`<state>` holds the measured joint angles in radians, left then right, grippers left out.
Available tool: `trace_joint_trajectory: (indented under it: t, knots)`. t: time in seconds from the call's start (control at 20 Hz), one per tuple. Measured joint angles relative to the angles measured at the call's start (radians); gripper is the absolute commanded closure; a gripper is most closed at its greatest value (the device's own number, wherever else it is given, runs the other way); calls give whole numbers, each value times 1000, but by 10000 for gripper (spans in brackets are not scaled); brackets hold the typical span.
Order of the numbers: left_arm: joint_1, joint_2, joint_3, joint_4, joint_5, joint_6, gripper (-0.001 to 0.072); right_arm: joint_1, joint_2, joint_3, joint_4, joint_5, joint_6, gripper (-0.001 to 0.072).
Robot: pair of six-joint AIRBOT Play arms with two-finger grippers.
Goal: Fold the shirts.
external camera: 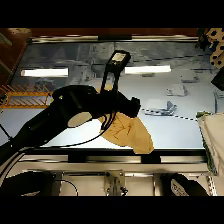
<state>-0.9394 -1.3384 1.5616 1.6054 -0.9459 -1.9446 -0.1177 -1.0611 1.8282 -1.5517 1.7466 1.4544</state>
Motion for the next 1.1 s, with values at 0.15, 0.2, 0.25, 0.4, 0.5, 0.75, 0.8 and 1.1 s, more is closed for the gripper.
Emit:
trace_joint_trajectory:
  t: [0.15, 0.2, 0.25, 0.4, 0.5, 0.75, 0.8, 1.1]
  knots:
    - [164, 19, -34, 40, -237, 100, 129, 0, -1, -60, -12, 14, 5, 93]
    - [232, 27, -64, 32, -283, 127, 130, 0, -2, -100, -11, 17, 7, 94]
    - [310, 32, -106, -3, -313, 158, 143, 0, -2, -146, -10, 17, 7, 94]
    - [534, 29, -257, -196, -303, 263, 160, 0, -2, -333, 61, -5, 7, 93]
    - [660, -5, -341, -358, -263, 350, 159, 0, -2, -456, 145, -43, 6, 93]
    - [775, -171, -406, -582, -187, 498, 159, 1, -2, -655, 332, -145, 19, 93]
    - [776, -203, -410, -615, -169, 523, 159, 1, -2, -673, 349, -156, 27, 93]
    - [744, -336, -417, -825, -70, 662, 159, 1, -2, -712, 393, -185, 73, 93]
